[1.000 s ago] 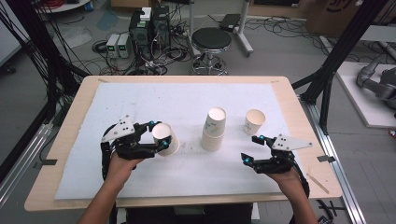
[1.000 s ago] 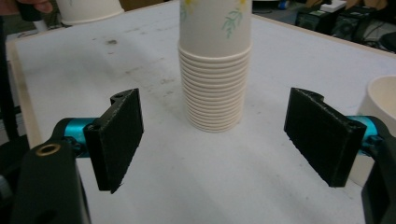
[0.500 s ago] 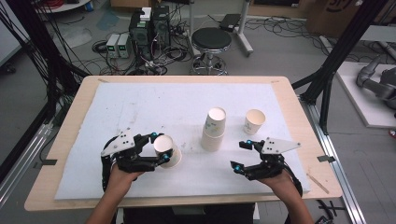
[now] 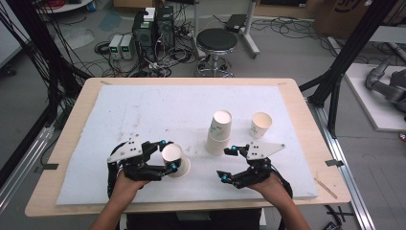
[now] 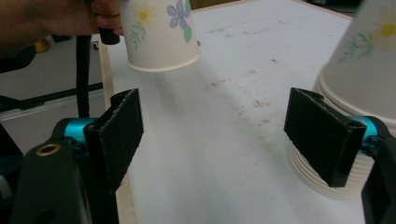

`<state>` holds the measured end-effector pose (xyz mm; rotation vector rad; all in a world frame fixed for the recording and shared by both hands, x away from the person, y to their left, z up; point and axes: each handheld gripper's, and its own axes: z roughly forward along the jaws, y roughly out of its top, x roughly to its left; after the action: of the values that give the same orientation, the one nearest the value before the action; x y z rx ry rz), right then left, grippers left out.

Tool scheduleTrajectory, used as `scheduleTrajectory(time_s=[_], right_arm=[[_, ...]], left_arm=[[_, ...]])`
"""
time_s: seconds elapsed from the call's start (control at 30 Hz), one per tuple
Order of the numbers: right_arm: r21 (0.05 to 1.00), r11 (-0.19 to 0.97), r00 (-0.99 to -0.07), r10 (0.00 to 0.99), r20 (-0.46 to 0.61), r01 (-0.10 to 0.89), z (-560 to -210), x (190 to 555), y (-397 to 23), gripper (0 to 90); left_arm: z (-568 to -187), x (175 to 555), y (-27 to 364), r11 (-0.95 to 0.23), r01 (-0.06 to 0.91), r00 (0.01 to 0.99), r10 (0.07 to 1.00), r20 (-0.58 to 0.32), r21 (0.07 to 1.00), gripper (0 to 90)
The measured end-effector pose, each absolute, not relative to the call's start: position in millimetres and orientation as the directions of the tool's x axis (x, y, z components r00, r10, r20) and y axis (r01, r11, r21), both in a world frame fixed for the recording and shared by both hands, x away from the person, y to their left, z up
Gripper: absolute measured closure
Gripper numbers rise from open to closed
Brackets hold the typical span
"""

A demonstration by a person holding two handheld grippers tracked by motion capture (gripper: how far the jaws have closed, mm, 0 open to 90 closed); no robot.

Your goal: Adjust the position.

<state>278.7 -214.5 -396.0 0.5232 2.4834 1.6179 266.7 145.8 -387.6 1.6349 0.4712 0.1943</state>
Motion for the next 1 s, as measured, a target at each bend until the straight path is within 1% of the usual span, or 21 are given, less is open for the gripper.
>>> scheduleTrajectory(time_s=[0.3, 0.47, 0.77, 1.0], right_arm=[[0.906, 0.385, -0.961, 0.266, 0.075, 0.178, -390.9, 282.9, -181.1, 20.3], [0.903, 0.395, -0.97, 0.227, 0.085, 0.172, -394.5, 283.9, -165.4, 20.3], [0.907, 0.382, -0.976, 0.19, 0.108, 0.174, -400.4, 283.6, -155.5, 20.3], [0.906, 0.385, -0.979, 0.169, 0.115, 0.173, -403.0, 280.1, -150.4, 20.3]], left_arm=[[-387.8, 262.2, 133.4, -0.071, 0.183, 0.919, 0.366, -0.145, 0.981, 34.5], [-388.4, 261.7, 132.5, -0.073, 0.184, 0.922, 0.357, -0.146, 0.98, 34.6], [-388.2, 261.8, 127.7, -0.059, 0.193, 0.93, 0.329, -0.164, 0.979, 34.6], [-386.1, 263.3, 117.6, -0.085, 0.189, 0.942, 0.299, -0.156, 0.978, 34.6]])
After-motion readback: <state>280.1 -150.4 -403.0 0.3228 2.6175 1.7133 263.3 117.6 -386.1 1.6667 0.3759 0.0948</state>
